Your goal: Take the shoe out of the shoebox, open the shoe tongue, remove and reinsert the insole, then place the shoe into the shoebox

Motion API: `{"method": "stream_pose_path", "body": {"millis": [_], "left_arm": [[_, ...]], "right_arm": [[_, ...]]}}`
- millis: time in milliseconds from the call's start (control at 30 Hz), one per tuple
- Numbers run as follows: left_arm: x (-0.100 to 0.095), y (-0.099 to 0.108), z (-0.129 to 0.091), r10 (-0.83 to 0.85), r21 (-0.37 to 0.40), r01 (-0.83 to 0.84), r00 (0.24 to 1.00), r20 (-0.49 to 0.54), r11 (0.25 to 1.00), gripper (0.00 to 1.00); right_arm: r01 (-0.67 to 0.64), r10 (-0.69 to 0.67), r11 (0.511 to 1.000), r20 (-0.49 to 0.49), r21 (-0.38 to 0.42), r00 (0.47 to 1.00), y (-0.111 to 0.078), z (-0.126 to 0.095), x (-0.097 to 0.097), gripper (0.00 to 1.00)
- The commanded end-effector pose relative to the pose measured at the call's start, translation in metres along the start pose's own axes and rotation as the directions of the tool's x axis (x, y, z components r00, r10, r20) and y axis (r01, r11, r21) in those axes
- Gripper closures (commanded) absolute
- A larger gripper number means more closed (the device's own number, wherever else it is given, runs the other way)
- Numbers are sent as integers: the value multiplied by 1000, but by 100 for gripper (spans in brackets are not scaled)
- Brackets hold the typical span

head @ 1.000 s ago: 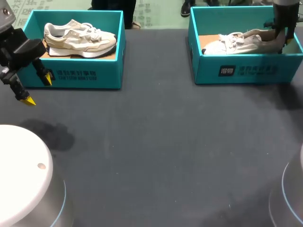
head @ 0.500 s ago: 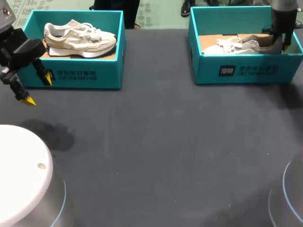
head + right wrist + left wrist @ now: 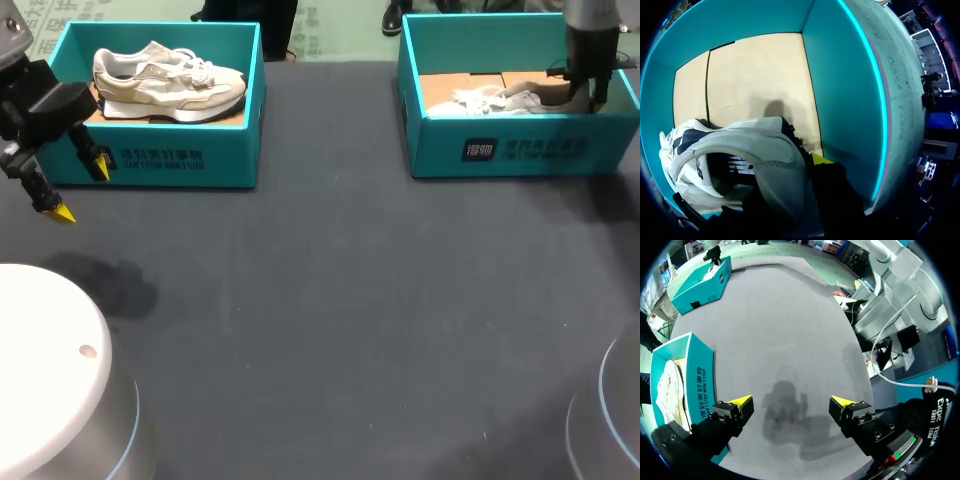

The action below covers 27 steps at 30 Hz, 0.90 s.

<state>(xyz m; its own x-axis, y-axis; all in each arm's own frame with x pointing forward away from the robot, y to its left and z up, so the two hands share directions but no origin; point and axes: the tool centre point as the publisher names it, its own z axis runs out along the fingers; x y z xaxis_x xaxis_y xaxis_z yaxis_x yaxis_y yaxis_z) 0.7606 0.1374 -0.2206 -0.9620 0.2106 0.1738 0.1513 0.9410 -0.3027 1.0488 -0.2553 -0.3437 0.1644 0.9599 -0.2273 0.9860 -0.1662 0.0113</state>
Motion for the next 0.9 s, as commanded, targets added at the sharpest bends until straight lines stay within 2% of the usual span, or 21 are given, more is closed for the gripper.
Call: {"method": "stream_pose_path", "body": {"millis": [33,233,267,333,767,900], "left_arm": [[1,0,0,0,-3,0,1000,1,1000,0],[1,0,0,0,-3,0,1000,1,1000,0],[1,0,0,0,-3,0,1000,1,1000,0],[1,0,0,0,-3,0,1000,1,1000,0],[1,0,0,0,-3,0,1000,1,1000,0],[1,0,0,0,-3,0,1000,1,1000,0]], "right_arm": [[1,-1,1000,-11,10,1000,5,7,2,100],[-6,6,1000,-19,20,1000,5,13,2,99],[-6,6,1000,-20,20,1000,5,14,2,95],[-8,9,1000,-22,27,1000,4,16,2,77],[-18,19,999,-29,37,999,3,19,0,67],[-16,17,999,-29,35,999,3,16,0,56]]}}
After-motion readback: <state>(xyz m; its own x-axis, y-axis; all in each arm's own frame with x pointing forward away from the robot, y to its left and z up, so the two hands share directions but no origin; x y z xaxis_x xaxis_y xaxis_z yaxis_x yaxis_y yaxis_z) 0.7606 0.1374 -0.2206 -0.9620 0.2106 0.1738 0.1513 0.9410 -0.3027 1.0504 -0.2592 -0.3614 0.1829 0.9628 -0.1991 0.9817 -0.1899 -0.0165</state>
